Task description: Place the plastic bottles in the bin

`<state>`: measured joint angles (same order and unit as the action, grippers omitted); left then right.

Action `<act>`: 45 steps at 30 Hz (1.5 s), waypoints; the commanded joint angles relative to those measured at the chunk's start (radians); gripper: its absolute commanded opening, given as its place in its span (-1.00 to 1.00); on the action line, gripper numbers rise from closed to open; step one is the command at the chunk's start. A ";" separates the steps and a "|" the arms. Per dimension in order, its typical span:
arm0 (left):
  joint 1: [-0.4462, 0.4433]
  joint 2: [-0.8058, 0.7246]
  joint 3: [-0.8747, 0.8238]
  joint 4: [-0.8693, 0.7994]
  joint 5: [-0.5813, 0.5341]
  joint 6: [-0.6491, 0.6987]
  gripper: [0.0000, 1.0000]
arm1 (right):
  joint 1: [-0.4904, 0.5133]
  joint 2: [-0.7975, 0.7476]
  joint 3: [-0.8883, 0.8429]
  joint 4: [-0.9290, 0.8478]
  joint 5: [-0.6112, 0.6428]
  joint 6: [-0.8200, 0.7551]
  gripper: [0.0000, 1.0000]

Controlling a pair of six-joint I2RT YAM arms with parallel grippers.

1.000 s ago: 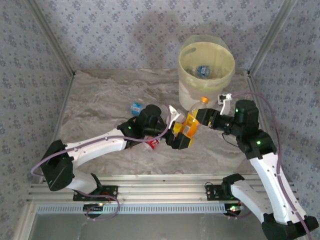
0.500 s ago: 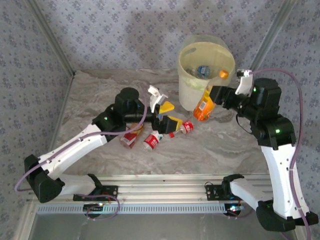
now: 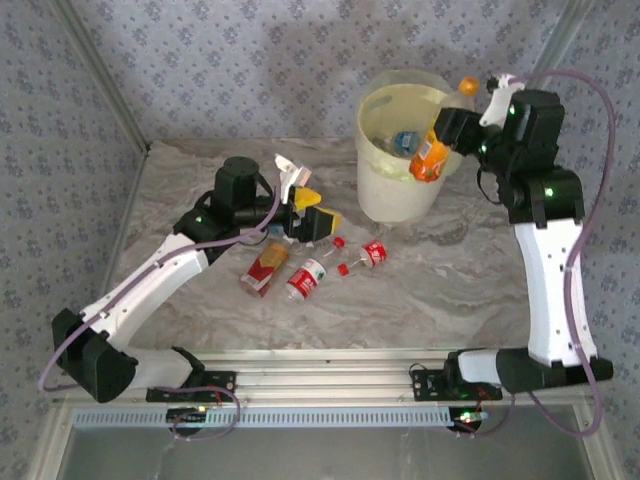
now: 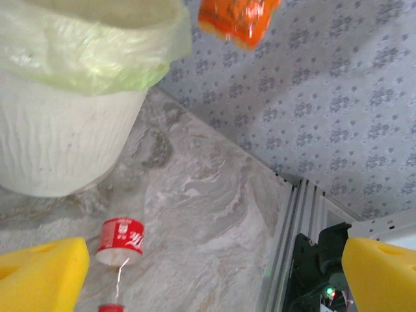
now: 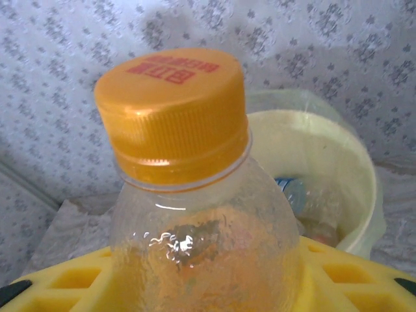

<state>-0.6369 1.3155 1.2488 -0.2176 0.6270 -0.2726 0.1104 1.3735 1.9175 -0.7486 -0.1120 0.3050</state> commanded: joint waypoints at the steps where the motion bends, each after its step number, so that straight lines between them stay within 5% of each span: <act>1: 0.003 0.014 0.029 -0.080 -0.024 0.024 0.99 | -0.021 0.089 0.107 0.025 0.042 -0.031 0.11; 18: -0.003 0.026 0.006 -0.089 -0.058 0.068 0.99 | -0.060 0.491 0.372 -0.103 0.081 -0.107 0.08; 32: -0.004 0.034 0.007 -0.097 -0.056 0.080 0.99 | -0.028 0.398 0.039 0.143 0.369 -0.078 0.07; 45: -0.016 0.030 0.016 -0.115 -0.058 0.091 0.99 | -0.012 0.309 -0.050 0.208 0.334 -0.063 0.44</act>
<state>-0.6472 1.3495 1.2480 -0.3199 0.5674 -0.2050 0.0940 1.7164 1.8473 -0.5583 0.2134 0.2390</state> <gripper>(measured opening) 0.995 0.714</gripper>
